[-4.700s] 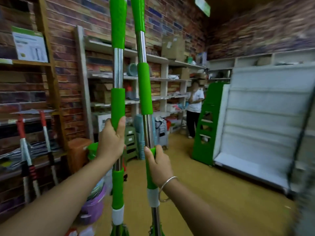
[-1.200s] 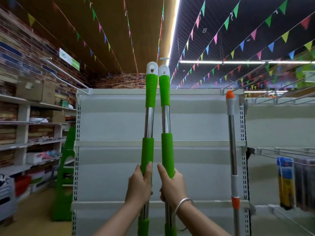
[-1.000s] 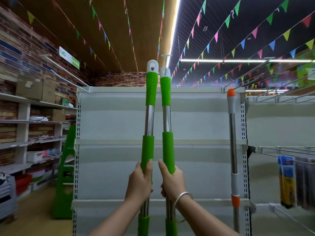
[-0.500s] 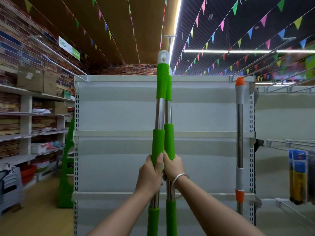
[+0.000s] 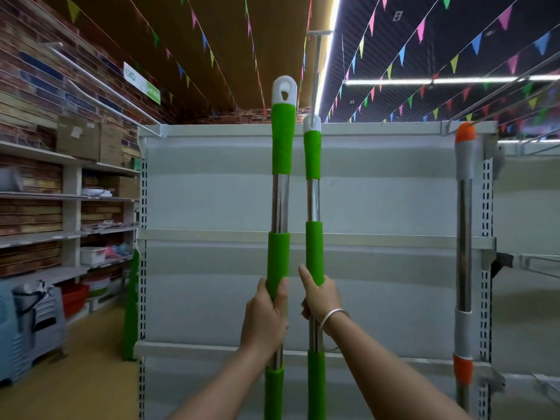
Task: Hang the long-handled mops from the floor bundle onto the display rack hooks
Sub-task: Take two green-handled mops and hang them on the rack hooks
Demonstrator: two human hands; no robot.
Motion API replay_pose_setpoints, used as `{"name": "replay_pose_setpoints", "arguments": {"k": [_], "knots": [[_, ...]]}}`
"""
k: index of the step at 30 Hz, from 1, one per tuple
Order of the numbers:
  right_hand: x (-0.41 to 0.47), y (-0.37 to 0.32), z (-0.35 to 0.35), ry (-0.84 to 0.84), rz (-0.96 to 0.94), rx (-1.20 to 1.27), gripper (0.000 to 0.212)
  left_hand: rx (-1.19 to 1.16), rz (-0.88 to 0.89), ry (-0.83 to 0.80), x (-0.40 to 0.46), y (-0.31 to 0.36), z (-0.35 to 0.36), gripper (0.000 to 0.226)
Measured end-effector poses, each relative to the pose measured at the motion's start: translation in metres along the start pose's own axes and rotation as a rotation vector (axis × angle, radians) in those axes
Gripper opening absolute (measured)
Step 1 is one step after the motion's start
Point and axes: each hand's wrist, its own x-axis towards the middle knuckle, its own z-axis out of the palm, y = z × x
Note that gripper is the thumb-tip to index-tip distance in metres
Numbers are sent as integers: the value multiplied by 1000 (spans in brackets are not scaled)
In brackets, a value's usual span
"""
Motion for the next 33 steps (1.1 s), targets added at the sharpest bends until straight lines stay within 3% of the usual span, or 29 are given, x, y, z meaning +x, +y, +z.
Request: {"name": "replay_pose_setpoints", "arguments": {"k": [5,17,25,28,33], "knots": [[10,9,1,8,-14,16,37,60,-8,67,11,-13,1,47],[29,19,-6,-57,-16,24,34,131,-24,11,18,-21,32,49],[41,22,-8,-60,10,11,33,139,-22,130,18,-43,1,56],[41,25,-9,-70,18,30,33,167,-47,192,21,-52,-11,49],[44,23,-5,-73,36,3,33,242,-77,179,16,-62,-13,46]]}}
